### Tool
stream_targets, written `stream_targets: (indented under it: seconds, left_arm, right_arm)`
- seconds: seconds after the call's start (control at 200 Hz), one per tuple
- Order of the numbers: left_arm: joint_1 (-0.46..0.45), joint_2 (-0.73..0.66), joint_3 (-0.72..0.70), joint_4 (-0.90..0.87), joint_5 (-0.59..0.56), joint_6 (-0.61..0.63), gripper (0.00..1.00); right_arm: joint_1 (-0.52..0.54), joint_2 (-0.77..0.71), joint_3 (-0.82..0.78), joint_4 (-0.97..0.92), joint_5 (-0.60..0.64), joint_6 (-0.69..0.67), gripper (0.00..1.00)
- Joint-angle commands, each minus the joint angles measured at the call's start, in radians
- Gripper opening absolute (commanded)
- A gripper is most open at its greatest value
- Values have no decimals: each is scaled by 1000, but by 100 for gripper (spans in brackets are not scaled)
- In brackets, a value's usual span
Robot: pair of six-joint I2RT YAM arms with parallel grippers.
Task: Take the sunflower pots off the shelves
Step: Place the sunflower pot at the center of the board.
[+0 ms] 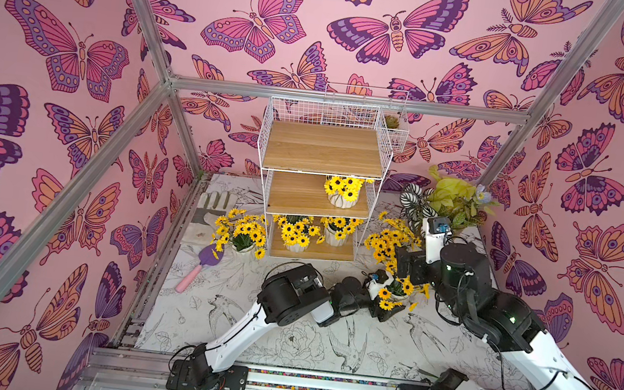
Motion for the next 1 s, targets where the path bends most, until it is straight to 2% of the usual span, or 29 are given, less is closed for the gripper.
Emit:
stream_targets:
  seconds: [0.0,0.225,0.36,0.471,0.551,0.996]
  left_arm:
    - [-6,49,81,-14,54,-24,72]
    - [-7,159,257,-128,84,-15,77]
    - [-6,189,302,-193,83,21,82]
    - [-4,180,277,-190,70,27,89]
    - [-4,170,257,-193,74,29,100]
    - [-7,44,54,-122,9,89,100]
  right_arm:
    - [-10,-8,-6,-24,-2,20,99]
    - [-9,-10,4,-38,5,23,99]
    - [-9,-14,-7,-37,8,30,99]
    - [-11,-18,-22,-30,6,33,99]
    - [-11,-17,-30,-25,3,33,99]
    - [-10,-12,-60,-2,-15,21,99]
